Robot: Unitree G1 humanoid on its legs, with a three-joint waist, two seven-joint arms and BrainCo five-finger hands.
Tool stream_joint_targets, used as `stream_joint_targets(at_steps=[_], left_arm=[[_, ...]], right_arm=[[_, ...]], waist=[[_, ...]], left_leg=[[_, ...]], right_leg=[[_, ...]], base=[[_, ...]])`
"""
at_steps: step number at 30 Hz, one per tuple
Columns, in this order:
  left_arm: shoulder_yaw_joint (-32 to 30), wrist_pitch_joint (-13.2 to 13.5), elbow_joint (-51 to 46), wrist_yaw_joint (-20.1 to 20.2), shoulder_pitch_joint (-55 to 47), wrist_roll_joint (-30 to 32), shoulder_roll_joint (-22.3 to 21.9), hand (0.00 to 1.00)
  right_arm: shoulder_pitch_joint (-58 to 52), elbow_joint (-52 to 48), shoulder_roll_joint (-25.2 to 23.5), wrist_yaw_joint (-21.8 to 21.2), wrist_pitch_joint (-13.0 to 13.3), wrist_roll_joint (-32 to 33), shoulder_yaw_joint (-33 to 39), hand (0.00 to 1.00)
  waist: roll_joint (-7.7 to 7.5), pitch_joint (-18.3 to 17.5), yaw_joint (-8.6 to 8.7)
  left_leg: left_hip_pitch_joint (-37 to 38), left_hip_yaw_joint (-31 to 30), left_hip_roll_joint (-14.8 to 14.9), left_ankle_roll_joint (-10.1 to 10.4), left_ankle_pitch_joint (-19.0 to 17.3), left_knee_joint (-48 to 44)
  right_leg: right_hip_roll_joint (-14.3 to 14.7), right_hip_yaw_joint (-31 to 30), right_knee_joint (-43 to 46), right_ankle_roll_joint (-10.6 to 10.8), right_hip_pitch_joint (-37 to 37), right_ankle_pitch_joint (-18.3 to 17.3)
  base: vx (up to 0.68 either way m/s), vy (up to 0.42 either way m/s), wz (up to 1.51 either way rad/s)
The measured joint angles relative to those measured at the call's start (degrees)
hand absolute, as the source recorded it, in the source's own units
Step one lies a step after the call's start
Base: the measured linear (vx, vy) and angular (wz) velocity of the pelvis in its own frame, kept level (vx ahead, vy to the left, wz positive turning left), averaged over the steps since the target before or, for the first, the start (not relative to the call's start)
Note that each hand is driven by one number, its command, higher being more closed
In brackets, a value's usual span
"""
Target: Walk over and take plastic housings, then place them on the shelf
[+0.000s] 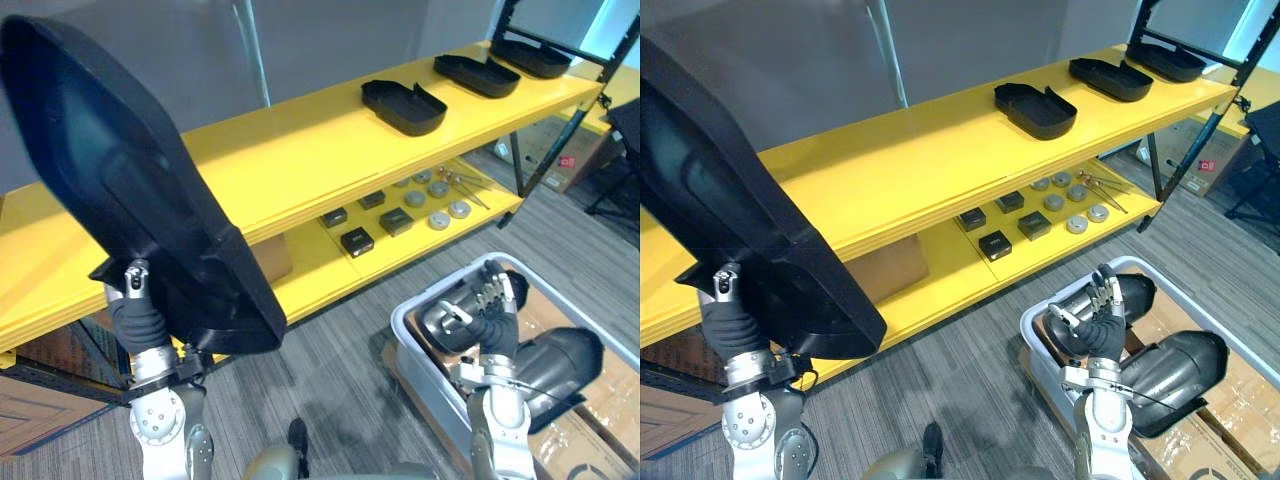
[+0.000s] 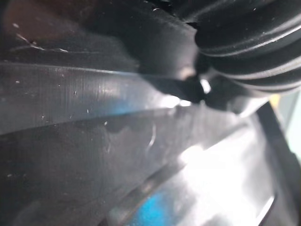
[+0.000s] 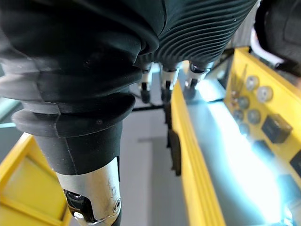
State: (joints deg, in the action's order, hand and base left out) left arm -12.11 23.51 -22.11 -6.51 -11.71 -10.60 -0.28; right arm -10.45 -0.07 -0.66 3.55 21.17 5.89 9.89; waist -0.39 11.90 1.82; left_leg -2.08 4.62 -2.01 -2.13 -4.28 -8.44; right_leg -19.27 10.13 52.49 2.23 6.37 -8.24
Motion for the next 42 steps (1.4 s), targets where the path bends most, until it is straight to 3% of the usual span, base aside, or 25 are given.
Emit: stream_joint_targets(at_steps=[2,4,6,7,9,10,11,12,13,15,17,20,22,23,24,25,26,27,29,31,35,39,42], left_arm=[[-0.05,-0.14,0.01,-0.11,1.30,-0.57,0.85,1.00],[0.87,-0.51,0.03,-0.15,1.79,-0.78,0.94,1.00],[4.65,-1.36,0.02,-1.42,1.65,-0.73,0.89,1.00],[5.32,-1.35,-0.01,-1.77,1.64,-0.76,0.83,1.00],[7.21,-1.31,-0.09,-2.54,1.64,-0.81,0.71,1.00],[8.41,-1.29,-0.44,-3.43,1.22,-0.80,0.73,1.00],[8.43,-1.29,-0.52,-3.46,1.10,-0.81,0.73,1.00],[8.37,-1.22,-0.74,-3.83,-0.97,-1.39,-0.57,1.00],[8.35,-1.28,-0.83,-3.83,-3.49,-2.47,-2.48,1.00],[9.20,-2.10,-0.31,-3.53,-4.32,-2.70,-3.41,1.00],[8.57,-2.81,-0.25,-1.67,-4.06,-2.84,-3.42,1.00],[8.32,-2.24,-0.33,-0.99,-4.01,-2.91,-3.41,1.00],[8.35,-2.26,-0.31,-0.07,-4.02,-2.77,-3.41,1.00],[8.35,-2.27,-0.32,0.03,-4.02,-2.83,-3.42,1.00],[8.25,-2.27,-0.18,0.05,-3.98,-2.83,-3.12,1.00],[8.00,-2.39,0.43,-0.02,-3.92,-2.82,-2.54,1.00],[7.79,-2.38,0.43,0.05,-3.92,-2.85,-2.18,1.00],[7.65,-2.39,0.41,0.26,-3.43,-2.97,-1.53,1.00],[7.88,-2.51,0.46,0.27,-2.85,-2.26,-1.41,1.00],[8.41,-3.07,0.46,0.23,-1.66,-1.49,-1.47,1.00],[10.66,-4.96,0.43,0.53,-1.37,-0.32,-2.54,1.00],[15.72,-9.21,0.48,3.10,0.40,3.01,-2.44,1.00],[19.44,-13.12,1.14,4.75,4.28,4.93,-1.22,1.00]], right_arm=[[0.07,-0.72,-0.39,-1.13,0.13,0.02,0.29,0.00],[-0.64,-2.63,-1.08,-1.76,0.27,0.04,0.53,0.00],[-3.52,-6.97,-1.49,-2.51,1.18,0.05,-0.27,0.00],[-4.20,-7.96,-1.51,-2.65,1.40,0.04,-0.55,0.00],[-6.22,-11.02,-1.51,-2.69,1.93,0.04,-1.46,0.00],[-7.42,-13.14,-1.53,-2.60,2.98,-0.01,-1.70,0.00],[-7.47,-13.25,-1.53,-2.60,3.04,-0.01,-1.72,0.00],[-7.19,-13.56,-0.76,-2.61,3.75,0.09,-1.51,0.00],[-7.15,-13.52,-0.03,-2.58,3.70,0.13,-1.24,0.00],[-6.92,-13.45,1.05,-2.30,3.52,0.14,-0.20,0.00],[-5.52,-13.27,1.81,-1.87,3.03,0.15,1.32,0.00],[-1.41,-12.50,2.02,0.03,3.67,0.28,2.17,0.00],[0.06,-12.41,2.10,1.56,3.74,0.56,2.51,0.00],[0.36,-12.43,2.32,2.15,3.77,0.64,2.89,0.00],[0.46,-12.11,1.90,2.63,3.78,0.69,2.86,0.00],[-0.35,-12.08,-0.05,2.79,3.71,2.30,2.38,0.00],[-0.75,-12.09,-0.94,2.68,3.72,3.25,2.24,0.00],[-0.87,-12.12,-2.58,2.43,3.71,5.22,2.21,0.00],[-1.20,-12.44,-3.29,1.97,3.72,6.34,1.45,0.00],[-2.21,-13.08,-3.37,1.12,3.67,5.69,-0.90,0.00],[-5.02,-13.09,-3.42,0.45,3.60,3.92,-3.27,0.00],[-5.55,-13.12,-3.39,0.61,2.63,3.90,-3.41,0.00],[-5.50,-13.96,-3.38,0.55,1.88,3.89,-3.71,0.00]], waist=[[0.45,0.08,0.46],[0.29,0.03,0.45],[0.62,-0.19,0.49],[0.81,-0.24,0.52],[-0.69,-1.86,0.72],[-2.64,-3.39,0.54],[-2.81,-3.51,0.51],[-2.18,-4.37,0.44],[-0.37,-5.51,-0.07],[1.51,-5.24,0.24],[2.07,-4.60,-0.90],[2.05,-4.58,-2.00],[2.10,-4.61,-2.59],[2.43,-4.70,-2.78],[2.09,-4.60,-3.25],[-0.19,-4.63,-3.09],[-1.08,-4.79,-2.78],[-2.98,-4.73,-2.36],[-4.08,-5.21,-1.87],[-4.08,-5.24,-1.04],[-2.94,-6.86,-0.96],[-0.36,-7.91,-0.87],[0.08,-8.18,-0.59]], left_leg=[[0.04,-1.07,1.08,-0.38,-0.37,0.38],[0.84,-1.38,1.41,-0.19,-1.65,0.10],[3.14,-3.19,2.50,0.91,-5.33,-2.86],[3.42,-4.10,2.78,1.63,-6.25,-3.75],[4.24,-7.03,3.04,3.24,-8.77,-5.39],[4.20,-8.79,3.06,4.14,-11.49,-6.84],[4.19,-8.75,3.10,4.22,-11.72,-7.00],[4.41,-7.03,6.63,5.51,-14.37,-9.11],[5.14,-4.59,9.76,6.13,-13.81,-9.99],[2.96,-1.91,11.58,6.33,-11.91,-16.61],[-1.00,3.77,14.62,6.14,-11.54,-28.60],[-2.90,5.61,15.47,6.65,-10.88,-21.61],[-3.88,5.33,15.41,6.70,-7.12,-12.94],[-3.64,5.19,15.23,6.01,-2.13,-8.42],[-2.61,5.68,15.05,11.03,0.02,-8.56],[-1.76,7.72,13.74,9.76,-1.55,-9.26],[-1.89,8.43,13.25,9.50,-2.13,-9.49],[-1.85,10.05,12.76,9.21,-3.13,-9.98],[-1.68,11.54,12.80,9.05,-3.87,-10.13],[-0.07,12.76,12.77,9.04,-3.86,-8.61],[1.08,13.86,12.82,9.53,-3.52,-6.50],[2.53,14.83,12.81,10.17,-1.23,-2.26],[4.96,15.71,12.95,10.79,0.65,1.34]], right_leg=[[3.53,1.02,-9.79,-0.91,3.49,-4.72],[4.68,-0.09,-21.38,0.16,5.70,-3.71],[7.04,-5.23,-31.29,2.91,4.89,-1.53],[7.68,-6.04,-32.50,2.89,4.47,-0.92],[8.49,-7.40,-34.78,2.84,3.29,0.08],[8.50,-7.02,-36.64,2.22,1.51,0.92],[8.46,-6.96,-36.77,2.26,1.36,0.94],[9.37,-4.17,-35.38,4.97,-0.04,3.75],[10.59,-2.09,-33.80,3.77,-1.00,1.48],[10.76,0.60,-32.93,3.24,-3.80,0.14],[10.75,1.47,-38.89,2.73,-12.71,-0.18],[9.38,2.44,-42.14,2.70,-17.55,-0.19],[8.60,1.23,-42.73,2.92,-17.53,-0.30],[8.44,-0.43,-42.77,4.32,-17.36,-0.99],[7.81,-2.43,-42.73,6.31,-17.44,-2.01],[5.82,-3.77,-42.84,6.36,-17.37,-1.99],[5.10,-4.09,-42.96,6.28,-16.90,-1.77],[4.07,-4.30,-43.20,6.72,-16.15,-1.22],[3.95,-4.42,-43.94,7.49,-15.36,1.20],[4.17,-4.24,-44.30,7.85,-15.30,3.36],[4.41,-3.85,-45.06,7.77,-15.20,3.84],[4.95,-3.83,-45.13,7.87,-14.31,3.90],[5.63,-4.05,-45.03,7.87,-14.34,3.91]], base=[[0.19,0.060,0.21],[0.19,0.033,0.18],[0.27,-0.053,0.37],[0.35,-0.173,0.65],[0.35,-0.267,0.81],[0.31,-0.296,0.70],[0.38,-0.403,0.96],[0.39,-0.374,0.71],[0.47,-0.374,0.97],[0.40,-0.242,0.82],[0.37,-0.172,0.65],[0.28,-0.059,0.06],[0.20,0.135,-0.33],[0.17,0.209,-0.73],[0.23,0.305,-0.88],[0.17,0.247,-0.67],[0.15,0.219,-0.51],[0.12,0.186,-0.47],[0.12,0.179,-0.41],[0.09,0.105,-0.22],[0.05,0.002,-0.12],[0.02,-0.029,-0.07],[-0.01,-0.027,-0.14]])
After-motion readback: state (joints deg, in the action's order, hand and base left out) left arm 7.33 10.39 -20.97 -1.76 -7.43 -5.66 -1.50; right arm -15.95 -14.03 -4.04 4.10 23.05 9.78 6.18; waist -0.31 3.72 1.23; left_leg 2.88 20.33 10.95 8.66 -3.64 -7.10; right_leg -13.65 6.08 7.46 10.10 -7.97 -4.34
